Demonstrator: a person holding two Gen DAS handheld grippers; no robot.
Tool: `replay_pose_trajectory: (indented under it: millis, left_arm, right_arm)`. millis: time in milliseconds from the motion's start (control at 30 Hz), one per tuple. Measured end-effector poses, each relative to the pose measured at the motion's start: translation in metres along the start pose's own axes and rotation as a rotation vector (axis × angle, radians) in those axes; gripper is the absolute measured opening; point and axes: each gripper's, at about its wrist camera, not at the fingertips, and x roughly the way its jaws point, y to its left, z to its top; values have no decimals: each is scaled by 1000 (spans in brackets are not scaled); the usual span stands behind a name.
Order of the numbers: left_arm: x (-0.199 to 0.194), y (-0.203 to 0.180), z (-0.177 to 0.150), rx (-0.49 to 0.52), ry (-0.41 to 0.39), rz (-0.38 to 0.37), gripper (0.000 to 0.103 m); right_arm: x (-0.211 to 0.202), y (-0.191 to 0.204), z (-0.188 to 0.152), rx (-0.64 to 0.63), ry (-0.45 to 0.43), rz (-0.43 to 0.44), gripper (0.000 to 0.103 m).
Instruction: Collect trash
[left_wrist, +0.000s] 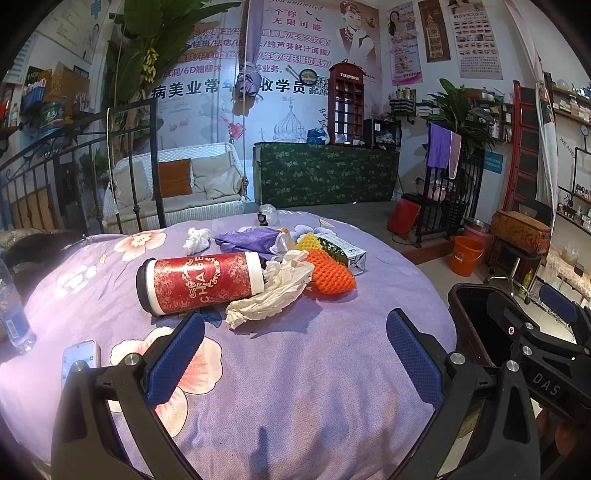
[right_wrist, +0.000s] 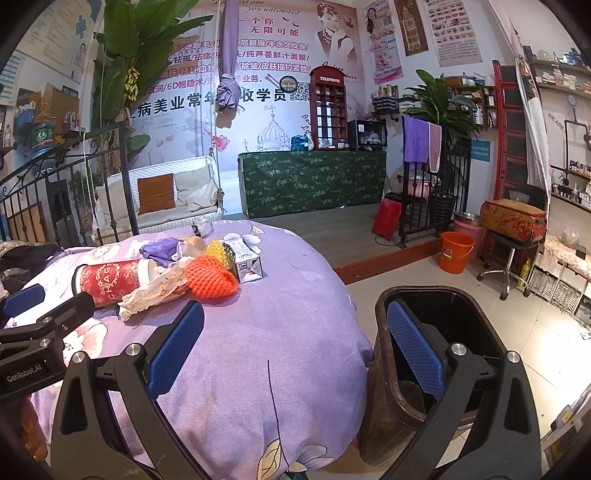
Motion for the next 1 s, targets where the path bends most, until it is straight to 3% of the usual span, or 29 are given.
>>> replay_pose_trajectory:
  millis: [333,733,1000]
  left_arm:
    - [8,6,-7,5,18,4,97]
    - [40,44,-8,57,120,-20,97]
    - [75,83,14,134,228,-144,97]
  right_arm:
    - [14,10,2,-55,41,37,98]
    - [79,56,7,-175,170,198,98]
    - [127,76,22,-193,265,284,98]
